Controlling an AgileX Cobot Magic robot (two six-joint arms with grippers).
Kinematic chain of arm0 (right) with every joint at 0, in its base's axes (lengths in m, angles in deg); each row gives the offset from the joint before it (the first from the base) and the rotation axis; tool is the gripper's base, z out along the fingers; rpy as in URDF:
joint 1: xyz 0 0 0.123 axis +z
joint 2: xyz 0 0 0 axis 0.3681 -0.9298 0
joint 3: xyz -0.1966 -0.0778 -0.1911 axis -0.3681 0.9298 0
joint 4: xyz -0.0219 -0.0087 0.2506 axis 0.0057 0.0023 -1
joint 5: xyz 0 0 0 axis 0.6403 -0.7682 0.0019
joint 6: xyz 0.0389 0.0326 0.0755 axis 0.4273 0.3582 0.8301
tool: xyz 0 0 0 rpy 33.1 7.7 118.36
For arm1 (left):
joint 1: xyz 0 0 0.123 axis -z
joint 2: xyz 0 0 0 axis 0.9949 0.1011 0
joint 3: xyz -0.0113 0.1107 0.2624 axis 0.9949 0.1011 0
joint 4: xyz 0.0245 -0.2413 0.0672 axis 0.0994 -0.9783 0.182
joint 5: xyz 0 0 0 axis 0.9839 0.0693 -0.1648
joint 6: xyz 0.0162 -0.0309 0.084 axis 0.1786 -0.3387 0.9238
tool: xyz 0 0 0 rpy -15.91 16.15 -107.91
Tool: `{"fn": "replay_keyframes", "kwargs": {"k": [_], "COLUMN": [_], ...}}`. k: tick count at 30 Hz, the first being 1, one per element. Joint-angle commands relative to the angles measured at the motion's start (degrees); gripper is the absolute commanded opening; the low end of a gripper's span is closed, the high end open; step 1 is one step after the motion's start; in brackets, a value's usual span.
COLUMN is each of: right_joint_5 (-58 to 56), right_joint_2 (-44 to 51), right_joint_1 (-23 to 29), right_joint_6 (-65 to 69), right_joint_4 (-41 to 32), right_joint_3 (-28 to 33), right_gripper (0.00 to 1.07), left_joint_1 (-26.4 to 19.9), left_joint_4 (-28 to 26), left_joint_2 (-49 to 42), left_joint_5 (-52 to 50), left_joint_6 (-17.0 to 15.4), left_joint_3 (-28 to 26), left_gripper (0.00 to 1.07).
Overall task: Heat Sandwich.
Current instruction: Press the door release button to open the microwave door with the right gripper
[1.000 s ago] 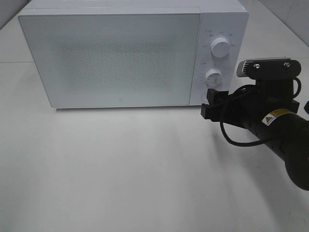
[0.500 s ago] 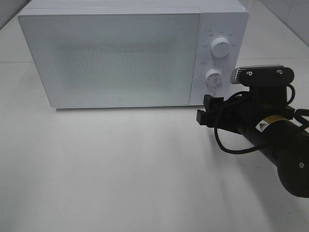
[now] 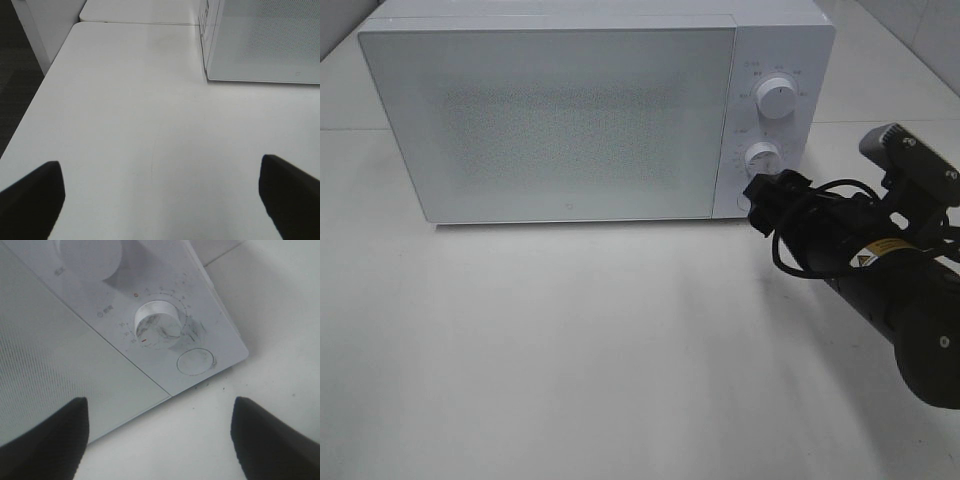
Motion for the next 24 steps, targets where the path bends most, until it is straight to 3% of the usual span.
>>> {"fn": "replay_keyframes", "kwargs": {"k": [1, 12, 17, 20, 21, 22, 23, 24], "right_joint_5": [0.1, -1.1, -2.9, -3.4, -3.4, -3.4, -3.4, -3.6], "right_joint_2": [0.2, 0.2, 0.2, 0.2, 0.2, 0.2, 0.2, 0.2], "right_joint_1": [0.3, 0.3, 0.3, 0.3, 0.3, 0.3, 0.1, 0.1], "right_joint_6": [16.9, 45.1, 51.3, 52.3, 52.3, 52.4, 52.4, 52.4], "right_joint_4": [0.3, 0.3, 0.2, -0.6, -0.6, -0.6, -0.6, -0.6], "right_joint_3": [0.1, 0.1, 0.1, 0.1, 0.1, 0.1, 0.1, 0.1], "right_gripper": [0.76, 0.74, 0.62, 0.4, 0.4, 0.32, 0.15, 0.08], "left_joint_1": [-0.2, -0.2, -0.2, -0.2, -0.2, -0.2, -0.2, -0.2], "left_joint_4": [-0.7, -0.7, -0.7, -0.7, -0.7, -0.7, -0.7, -0.7], "left_joint_2": [-1.3, -1.3, -1.3, -1.3, -1.3, -1.3, -1.3, -1.3], "left_joint_5": [-0.5, -0.5, -0.5, -0.5, -0.5, -0.5, -0.5, -0.5], "left_joint_6": [-0.2, -0.2, -0.2, -0.2, -0.2, -0.2, -0.2, -0.2], "left_joint_3": [0.1, 0.1, 0.1, 0.1, 0.1, 0.1, 0.1, 0.1], "left_gripper": [1.01, 1.01, 1.01, 1.01, 1.01, 1.01, 1.01, 1.01]}}
